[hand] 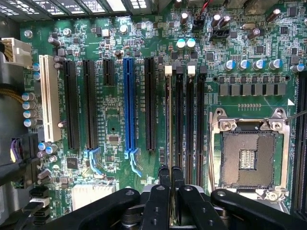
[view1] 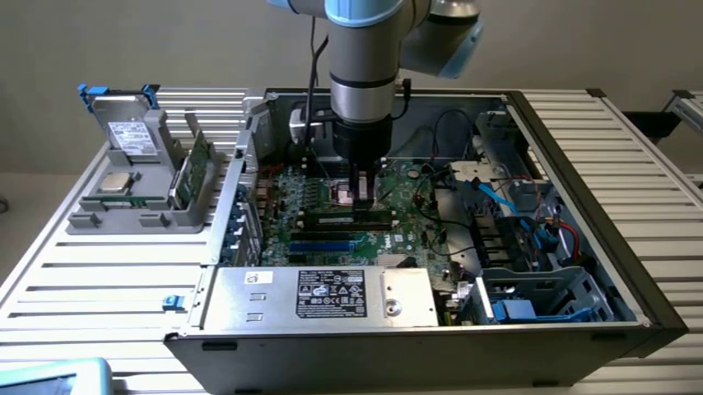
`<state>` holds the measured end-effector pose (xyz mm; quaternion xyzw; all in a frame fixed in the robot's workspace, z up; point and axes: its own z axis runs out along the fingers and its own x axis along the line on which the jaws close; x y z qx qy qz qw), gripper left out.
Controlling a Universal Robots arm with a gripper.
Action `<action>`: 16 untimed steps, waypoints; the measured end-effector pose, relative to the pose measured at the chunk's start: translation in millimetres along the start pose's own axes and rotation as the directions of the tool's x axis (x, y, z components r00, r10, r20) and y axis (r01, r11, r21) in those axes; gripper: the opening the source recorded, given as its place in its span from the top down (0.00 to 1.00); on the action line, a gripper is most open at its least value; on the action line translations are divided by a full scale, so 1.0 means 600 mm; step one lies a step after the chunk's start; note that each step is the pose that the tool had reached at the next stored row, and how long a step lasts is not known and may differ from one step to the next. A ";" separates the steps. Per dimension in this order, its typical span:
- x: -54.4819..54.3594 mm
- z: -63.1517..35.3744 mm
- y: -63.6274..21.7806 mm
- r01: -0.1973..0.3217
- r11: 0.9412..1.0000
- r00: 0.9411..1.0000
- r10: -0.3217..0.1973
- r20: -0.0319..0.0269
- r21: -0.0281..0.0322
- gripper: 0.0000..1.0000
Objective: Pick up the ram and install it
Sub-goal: 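Insert the ram into the slot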
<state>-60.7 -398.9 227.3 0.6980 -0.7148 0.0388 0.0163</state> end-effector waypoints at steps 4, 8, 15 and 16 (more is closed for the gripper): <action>0.000 0.000 0.001 0.000 1.000 1.000 0.000 0.000 0.000 0.87; 0.000 0.000 0.002 0.000 1.000 1.000 0.000 0.000 0.000 0.87; -0.001 0.000 0.002 0.001 1.000 1.000 -0.001 0.000 0.001 0.87; -0.001 0.001 0.002 0.001 1.000 1.000 -0.001 -0.001 0.001 0.87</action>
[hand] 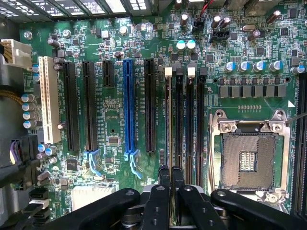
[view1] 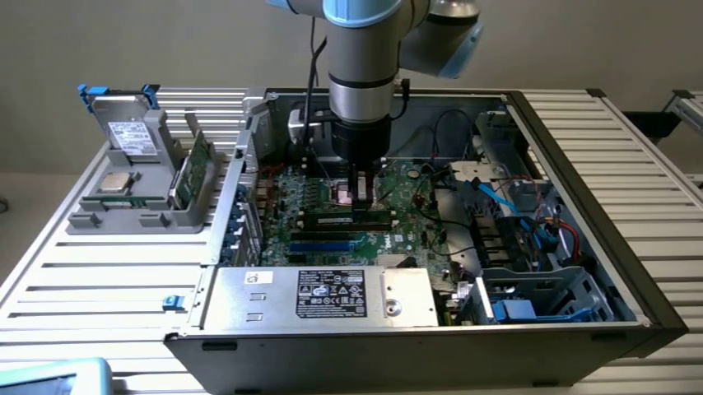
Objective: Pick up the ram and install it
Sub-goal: 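Insert the ram into the slot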
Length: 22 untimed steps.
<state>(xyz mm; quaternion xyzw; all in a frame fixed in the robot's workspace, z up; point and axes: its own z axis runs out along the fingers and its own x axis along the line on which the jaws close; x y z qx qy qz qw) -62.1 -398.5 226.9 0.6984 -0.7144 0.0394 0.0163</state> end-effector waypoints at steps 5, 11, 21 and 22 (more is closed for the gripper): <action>0.000 0.001 0.000 0.001 1.000 1.000 -0.001 -0.001 0.000 0.87; -0.001 0.003 0.000 0.002 1.000 1.000 -0.002 -0.002 0.001 0.87; 0.000 -0.011 -0.001 0.003 1.000 1.000 -0.003 -0.003 0.000 0.78; 0.001 -0.019 -0.003 0.003 1.000 1.000 -0.003 -0.003 -0.001 0.78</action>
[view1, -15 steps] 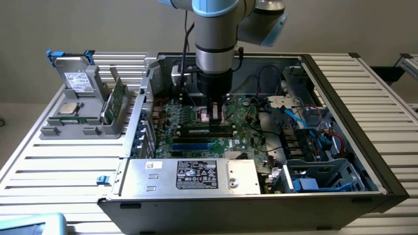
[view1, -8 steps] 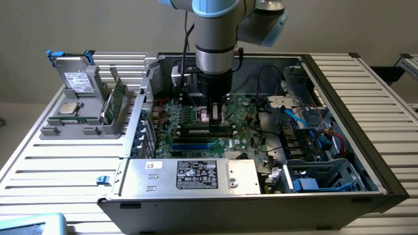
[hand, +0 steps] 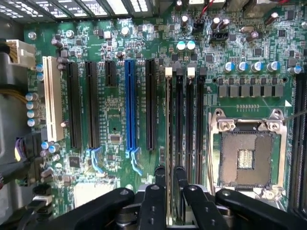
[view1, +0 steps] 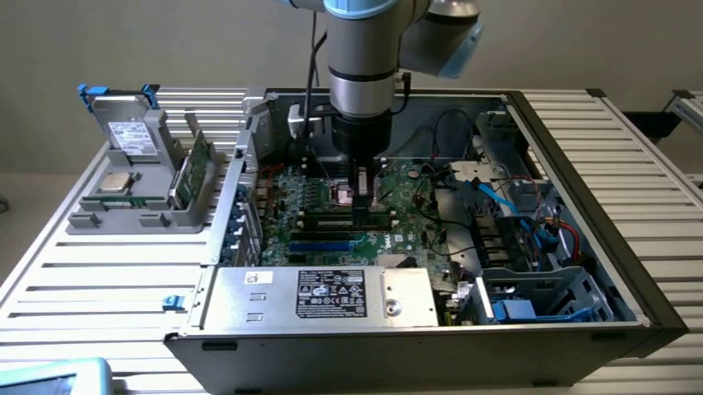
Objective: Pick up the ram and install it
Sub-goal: 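Insert the ram into the slot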
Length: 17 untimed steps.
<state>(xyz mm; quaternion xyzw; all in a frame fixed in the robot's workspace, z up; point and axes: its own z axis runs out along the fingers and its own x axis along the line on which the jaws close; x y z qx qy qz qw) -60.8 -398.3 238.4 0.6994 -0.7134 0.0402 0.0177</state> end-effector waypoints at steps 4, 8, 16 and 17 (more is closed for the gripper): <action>0.002 -0.026 -0.013 0.001 1.000 1.000 -0.001 0.000 -0.010 0.78; 0.003 -0.040 -0.028 0.002 1.000 1.000 -0.002 0.000 -0.029 0.78; 0.003 -0.042 -0.033 0.004 0.999 1.000 -0.004 -0.001 -0.042 0.78; 0.003 -0.042 -0.033 0.004 0.999 1.000 -0.004 -0.001 -0.042 0.78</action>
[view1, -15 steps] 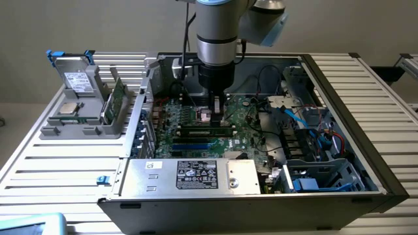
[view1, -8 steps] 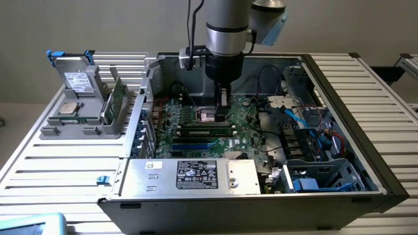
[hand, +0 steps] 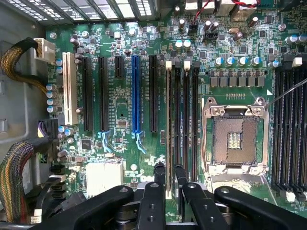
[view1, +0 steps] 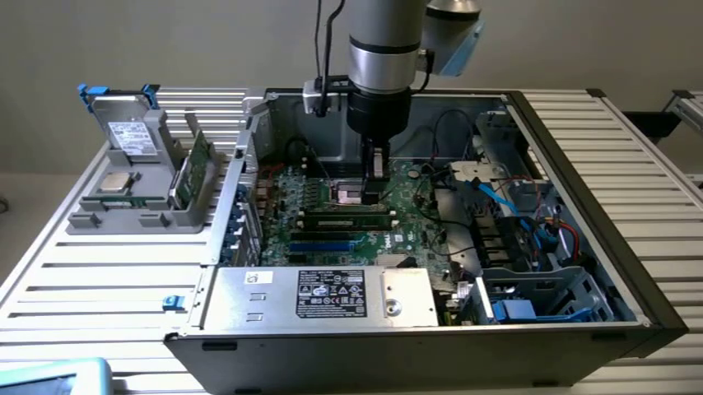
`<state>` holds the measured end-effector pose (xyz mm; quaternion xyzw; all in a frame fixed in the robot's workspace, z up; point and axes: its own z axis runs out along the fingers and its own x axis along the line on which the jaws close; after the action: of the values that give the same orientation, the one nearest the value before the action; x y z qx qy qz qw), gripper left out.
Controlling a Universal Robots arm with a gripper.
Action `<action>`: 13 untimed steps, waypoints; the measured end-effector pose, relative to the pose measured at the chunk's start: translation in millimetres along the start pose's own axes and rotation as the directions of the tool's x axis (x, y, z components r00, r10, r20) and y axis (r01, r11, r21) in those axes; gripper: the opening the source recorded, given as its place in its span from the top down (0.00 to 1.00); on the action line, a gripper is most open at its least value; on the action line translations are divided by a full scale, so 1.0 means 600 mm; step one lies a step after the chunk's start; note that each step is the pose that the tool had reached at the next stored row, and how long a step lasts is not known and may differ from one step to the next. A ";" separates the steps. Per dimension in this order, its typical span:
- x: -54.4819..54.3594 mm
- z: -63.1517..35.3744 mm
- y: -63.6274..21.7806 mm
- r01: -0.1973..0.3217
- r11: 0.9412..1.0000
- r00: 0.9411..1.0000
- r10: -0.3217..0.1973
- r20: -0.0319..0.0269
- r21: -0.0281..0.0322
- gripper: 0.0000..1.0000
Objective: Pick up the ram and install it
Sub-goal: 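Press down the ram until it locks into place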
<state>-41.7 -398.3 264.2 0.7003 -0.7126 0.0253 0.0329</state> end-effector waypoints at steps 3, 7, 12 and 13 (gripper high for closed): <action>0.000 0.000 0.000 0.000 1.000 1.000 0.000 0.000 0.000 0.78; 0.000 0.000 0.000 0.000 1.000 1.000 0.000 0.000 0.000 0.87; 0.000 0.002 -0.006 -0.001 1.000 1.000 0.001 0.000 0.000 0.89; 0.000 0.003 -0.010 -0.001 1.000 1.000 0.001 0.000 0.000 0.89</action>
<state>-35.7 -398.3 262.6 0.7000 -0.7129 0.0253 0.0328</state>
